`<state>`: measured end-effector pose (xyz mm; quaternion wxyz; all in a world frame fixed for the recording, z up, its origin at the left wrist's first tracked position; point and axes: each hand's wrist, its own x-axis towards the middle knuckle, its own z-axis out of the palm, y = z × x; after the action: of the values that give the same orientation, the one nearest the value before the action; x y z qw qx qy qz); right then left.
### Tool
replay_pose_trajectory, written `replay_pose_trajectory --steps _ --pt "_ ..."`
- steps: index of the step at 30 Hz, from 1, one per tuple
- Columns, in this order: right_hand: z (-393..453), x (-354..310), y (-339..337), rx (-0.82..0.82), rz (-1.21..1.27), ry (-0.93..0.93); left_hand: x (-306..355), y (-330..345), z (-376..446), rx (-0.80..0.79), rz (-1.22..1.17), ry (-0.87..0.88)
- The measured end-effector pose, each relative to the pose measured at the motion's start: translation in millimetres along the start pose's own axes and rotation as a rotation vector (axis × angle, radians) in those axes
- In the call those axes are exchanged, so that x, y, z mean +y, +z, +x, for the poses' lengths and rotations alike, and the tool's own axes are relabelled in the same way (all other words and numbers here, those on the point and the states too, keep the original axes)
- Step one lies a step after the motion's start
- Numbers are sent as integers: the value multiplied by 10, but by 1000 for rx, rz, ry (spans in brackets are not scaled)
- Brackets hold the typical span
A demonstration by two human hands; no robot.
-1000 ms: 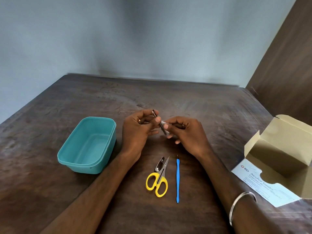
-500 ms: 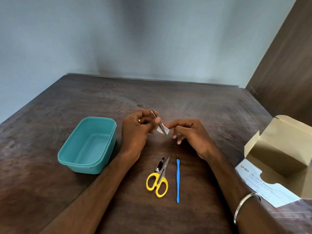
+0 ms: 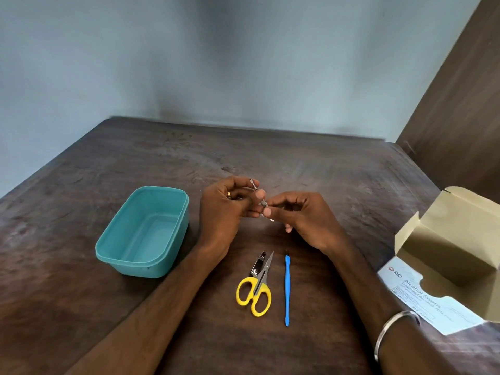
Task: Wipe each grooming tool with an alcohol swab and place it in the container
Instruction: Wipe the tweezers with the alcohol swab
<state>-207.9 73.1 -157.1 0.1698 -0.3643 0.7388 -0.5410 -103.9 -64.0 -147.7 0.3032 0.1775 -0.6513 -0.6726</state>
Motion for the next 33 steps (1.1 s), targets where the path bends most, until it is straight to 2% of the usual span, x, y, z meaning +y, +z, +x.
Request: replay_pose_trajectory --steps 7,15,22,33 --pt "-2 -29 30 -30 -173 -44 -8 -4 36 89 -4 26" --pt "2 -12 10 -3 -139 -41 -12 13 33 111 -68 20" --pt "6 20 37 52 -108 -45 -47 -4 37 22 -63 -32" --pt "9 -14 54 74 -63 -30 -26 5 48 147 -96 23"
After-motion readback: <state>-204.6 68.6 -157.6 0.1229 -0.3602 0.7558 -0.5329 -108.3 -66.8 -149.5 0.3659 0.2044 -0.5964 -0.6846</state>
